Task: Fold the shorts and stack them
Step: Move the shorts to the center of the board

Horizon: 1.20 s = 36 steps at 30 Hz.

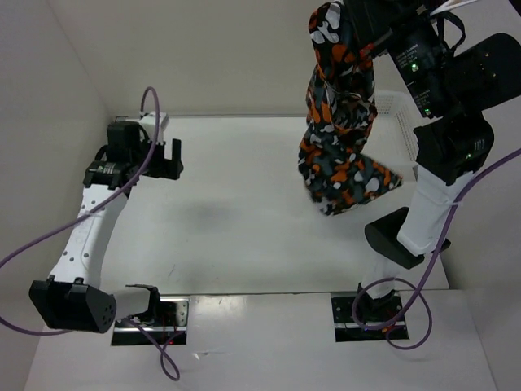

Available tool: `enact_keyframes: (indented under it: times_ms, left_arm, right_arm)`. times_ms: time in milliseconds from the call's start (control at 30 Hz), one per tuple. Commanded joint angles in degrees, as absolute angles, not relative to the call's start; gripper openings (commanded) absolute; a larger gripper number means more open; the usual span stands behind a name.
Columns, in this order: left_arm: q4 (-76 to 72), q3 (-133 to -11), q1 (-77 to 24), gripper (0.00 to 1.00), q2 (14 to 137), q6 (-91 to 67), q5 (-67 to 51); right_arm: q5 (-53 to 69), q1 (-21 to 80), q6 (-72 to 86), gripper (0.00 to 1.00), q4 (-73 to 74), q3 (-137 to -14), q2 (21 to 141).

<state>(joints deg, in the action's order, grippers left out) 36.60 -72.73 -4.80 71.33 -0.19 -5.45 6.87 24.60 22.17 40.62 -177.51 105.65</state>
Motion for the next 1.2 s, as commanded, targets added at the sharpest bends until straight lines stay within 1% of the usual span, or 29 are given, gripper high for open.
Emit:
enact_keyframes:
  times_ms: [0, 33, 67, 100, 133, 167, 233, 267, 333, 433, 500, 533, 567, 667, 700, 733, 767, 800, 833, 867, 900, 933, 967, 1000, 1033, 1067, 1100, 1133, 1167]
  left_arm:
    - [36.39, -78.3, -0.54, 1.0, 67.41, 0.0, -10.45]
    - [36.39, -79.96, 0.26, 1.0, 67.41, 0.0, -11.33]
    - [36.39, -80.76, 1.05, 1.0, 67.41, 0.0, -12.29]
    - [36.39, -81.38, 2.27, 1.0, 67.41, 0.0, -14.22]
    - [36.39, -82.0, 2.29, 1.0, 67.41, 0.0, -15.11]
    - [36.39, -82.0, 3.07, 1.0, 67.41, 0.0, -15.99]
    - [36.91, -82.79, 3.08, 1.0, 67.41, 0.0, -17.57]
    - [36.91, -82.79, 3.08, 1.0, 67.41, 0.0, -17.58]
    - [36.91, -82.01, 3.08, 1.0, 68.03, 0.0, -19.15]
    - [36.91, -79.38, 3.08, 1.0, 68.03, 0.0, -20.65]
    - [36.91, -77.71, 3.08, 1.0, 68.03, 0.0, -20.65]
    - [36.91, -76.83, 3.08, 1.0, 68.03, 0.0, -22.22]
    - [36.39, -75.86, 3.08, 1.0, 68.03, 0.0, -22.93]
    - [35.51, -72.08, 1.94, 1.0, 68.03, 0.0, -26.18]
    - [34.99, -70.77, 1.24, 1.0, 68.55, 0.0, -26.89]
    - [34.98, -70.75, 0.45, 1.0, 69.16, 0.0, -27.5]
    - [34.98, -69.36, -1.04, 1.0, 69.17, 0.0, -28.03]
    - [34.98, -68.48, -1.92, 1.0, 69.69, 0.0, -28.04]
    - [34.98, -67.42, -2.8, 1.0, 69.7, 0.0, -28.73]
    - [34.98, -66.19, -3.86, 1.0, 69.7, 0.0, -29.35]
    - [34.98, -63.83, -5.87, 1.0, 69.18, 0.0, -30.75]
    - [34.37, -62.59, -7.11, 1.0, 69.17, 0.0, -30.76]
    - [34.37, -61.27, -8.25, 1.0, 68.3, 0.0, -31.37]
    - [33.5, -59.95, -10.44, 1.0, 66.99, 0.0, -31.38]
    - [32.09, -57.24, -11.59, 1.0, 66.45, 0.0, -31.38]
    - [31.38, -55.91, -12.65, 1.0, 66.45, 0.0, -31.9]
    - [29.9, -54.77, -14.66, 1.0, 66.45, 0.0, -31.9]
    - [29.1, -52.93, -15.72, 1.0, 66.45, 0.0, -32.77]
    - [28.57, -52.91, -16.86, 1.0, 67.23, 0.0, -33.39]
  right_arm:
    - [12.13, 26.27, 23.47, 0.0, 51.66, -179.21, 112.32]
    - [9.78, 26.28, 22.94, 0.01, 53.25, -179.73, 115.28]
    - [8.28, 26.8, 22.94, 0.1, 54.91, -179.74, 116.7]
    - [6.78, 26.81, 22.94, 0.27, 56.58, -179.74, 118.02]
    - [3.98, 26.81, 22.94, 0.61, 59.3, -179.74, 119.17]
    - [2.39, 26.81, 22.94, 0.7, 60.46, -179.74, 120.66]
    - [-1.91, 27.68, 22.94, 0.85, 63.18, -179.74, 120.67]
    - [-7.15, 28.21, 22.94, 0.91, 63.98, -179.74, 120.67]
    - [-10.79, 28.21, 23.64, 0.95, 66.34, -179.74, 119.01]
    - [-17.03, 28.21, 25.05, 0.95, 69.42, -179.13, 115.67]
    - [-20.54, 29.7, 26.27, 0.95, 70.22, -175.11, 113.13]
    - [-23.7, 32.84, 26.28, 0.92, 70.22, -173.43, 110.59]
    - [-31.56, 35.13, 26.8, 0.88, 71.7, -171.58, 109.44]
    - [-44.08, 44.28, 29.18, 0.8, 74.52, -163.41, 105.66]
    - [-48.47, 47.6, 32.4, 0.78, 74.53, -153.64, 101.47]
    - [-50.69, 47.64, 35.22, 0.76, 74.53, -147.54, 98.73]
    - [-52.1, 49.72, 36.9, 0.74, 70.53, -140.78, 95.57]
    - [-52.12, 49.75, 36.91, 0.74, 66.66, -125.83, 91.8]
    - [-48.9, 49.75, 38.57, 0.74, 62.88, -118.72, 83.67]
    - [-46.43, 49.75, 39.19, 0.74, 58.84, -111.87, 79.15]
    - [-43.88, 49.75, 40.16, 0.74, 54.97, -98.92, 74.93]
    - [-38.29, 49.75, 41.73, 0.76, 49.19, -92.96, 70.88]
    - [-34.67, 47.83, 45.84, 0.76, 46.96, -87.33, 63.79]
    - [-30.63, 46.42, 47.97, 0.78, 44.67, -76.83, 60.85]
    - [-21.89, 44.84, 50.08, 0.78, 40.3, -72.2, 58.3]
    - [-18.14, 43.61, 52.1, 0.82, 37.73, -67.72, 56.1]
    - [-15.41, 42.11, 55.69, 0.85, 35.36, -59.41, 52.77]
    - [-12.16, 42.1, 57.38, 0.88, 32.11, -55.85, 51.69]
    - [-12.13, 41.32, 58.7, 0.88, 31.3, -52.94, 51.16]
